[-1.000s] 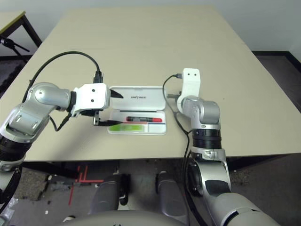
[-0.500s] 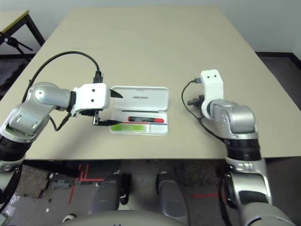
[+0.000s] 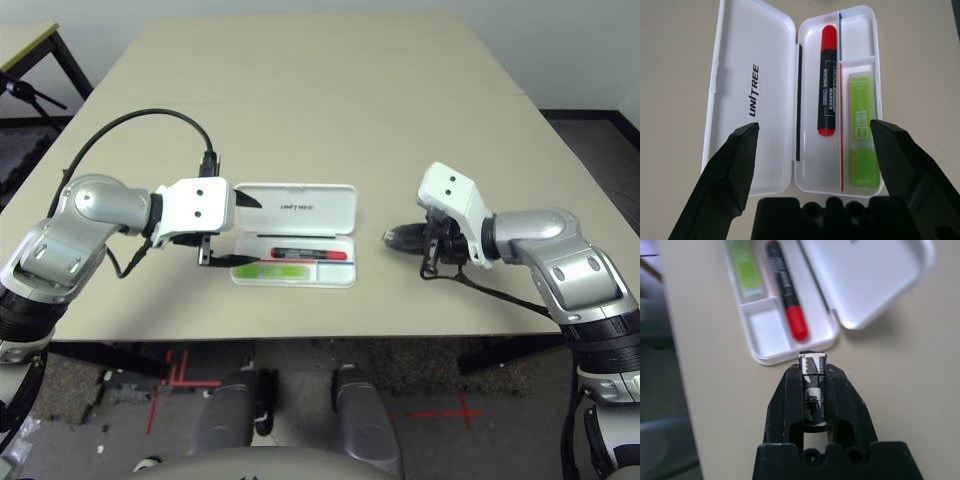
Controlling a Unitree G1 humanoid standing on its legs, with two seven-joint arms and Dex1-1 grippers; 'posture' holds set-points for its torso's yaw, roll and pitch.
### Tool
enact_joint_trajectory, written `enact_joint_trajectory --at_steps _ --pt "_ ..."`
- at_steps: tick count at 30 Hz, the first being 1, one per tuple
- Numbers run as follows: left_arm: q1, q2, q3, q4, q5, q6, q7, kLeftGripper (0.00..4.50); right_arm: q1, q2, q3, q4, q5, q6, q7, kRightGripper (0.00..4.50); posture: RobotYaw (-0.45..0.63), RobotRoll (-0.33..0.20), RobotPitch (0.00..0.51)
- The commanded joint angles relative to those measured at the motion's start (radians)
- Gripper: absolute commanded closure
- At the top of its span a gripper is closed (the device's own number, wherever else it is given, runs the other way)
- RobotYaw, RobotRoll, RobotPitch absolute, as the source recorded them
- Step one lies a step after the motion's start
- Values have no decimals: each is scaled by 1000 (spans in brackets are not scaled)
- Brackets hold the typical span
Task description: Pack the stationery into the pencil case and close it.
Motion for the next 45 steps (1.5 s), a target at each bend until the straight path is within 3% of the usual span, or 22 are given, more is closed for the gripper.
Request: enact_joint_trajectory --at_steps 1,17,37,45 --pt "10 9 -6 -12 7 6 2 0 -19 4 35 -43 33 -6 75 4168 34 0 116" --pt "44 68 9 -24 14 2 1 0 -83 140 179 41 -95 -87 59 4168 66 0 119" --pt "68 99 29 -44 13 15 20 0 -153 239 227 165 -189 -184 68 4168 103 0 110" --pt "73 99 28 -43 15 11 24 0 -161 239 223 153 -183 -178 80 1283 98 0 108"
